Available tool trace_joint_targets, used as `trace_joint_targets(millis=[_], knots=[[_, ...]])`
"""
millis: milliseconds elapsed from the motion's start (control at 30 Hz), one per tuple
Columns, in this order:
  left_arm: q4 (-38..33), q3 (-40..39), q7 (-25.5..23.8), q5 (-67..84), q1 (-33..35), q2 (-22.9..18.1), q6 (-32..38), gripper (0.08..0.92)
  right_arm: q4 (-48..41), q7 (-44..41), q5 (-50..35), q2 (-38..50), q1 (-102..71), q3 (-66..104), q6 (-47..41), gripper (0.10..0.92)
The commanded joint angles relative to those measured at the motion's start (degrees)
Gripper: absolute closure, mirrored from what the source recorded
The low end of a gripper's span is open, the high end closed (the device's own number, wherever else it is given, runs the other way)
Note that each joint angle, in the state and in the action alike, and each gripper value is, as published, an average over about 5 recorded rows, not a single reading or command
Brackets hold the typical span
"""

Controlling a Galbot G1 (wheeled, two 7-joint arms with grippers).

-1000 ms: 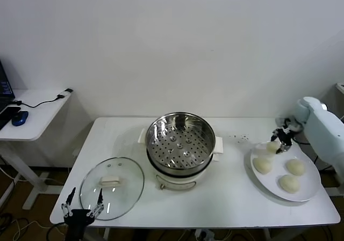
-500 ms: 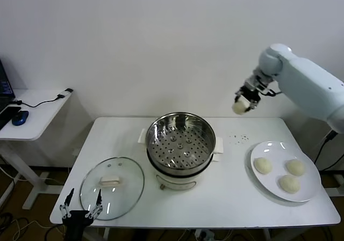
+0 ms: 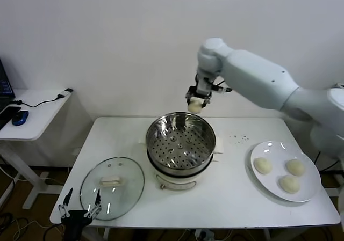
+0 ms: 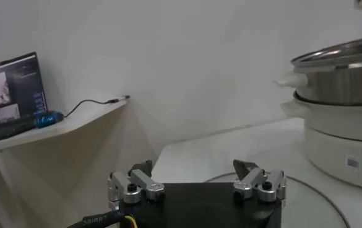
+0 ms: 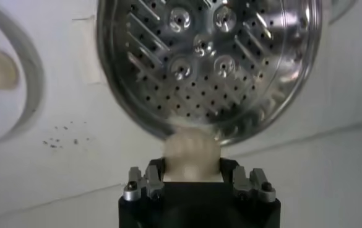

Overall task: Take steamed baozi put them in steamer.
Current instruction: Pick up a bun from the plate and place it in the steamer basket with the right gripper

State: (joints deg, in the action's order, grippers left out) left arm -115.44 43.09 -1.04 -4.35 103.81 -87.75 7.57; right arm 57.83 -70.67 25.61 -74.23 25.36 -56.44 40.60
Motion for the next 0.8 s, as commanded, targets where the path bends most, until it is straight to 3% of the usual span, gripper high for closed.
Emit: trace_joint_targets(millis=[33,167,567,800], knots=[[0.06,0.11,-0.01,0.02,0.12,0.13,0.03,0.177,-0.26,2.15,9.31,-5.63,-6.01,0.99,4.30,0.418],[0.32,0.07,0.05,0.06,0.32,0.11,0.29,0.177,-2.90,3.36,13.21,-6.45,-8.53,2.60,4.88,0.415],[0.80,-0.14,0.09,0.06,0.31,0.12,0.51,0.177,-4.22,4.07,14.09,-5.75,-11.64,2.97,4.14,0.399],[0.74,-0.17,0.09,-0.02,0.27,0.09,0.50,0.177,-3.51,3.25,12.10,-5.11,-10.44,3.43,3.83,0.238]])
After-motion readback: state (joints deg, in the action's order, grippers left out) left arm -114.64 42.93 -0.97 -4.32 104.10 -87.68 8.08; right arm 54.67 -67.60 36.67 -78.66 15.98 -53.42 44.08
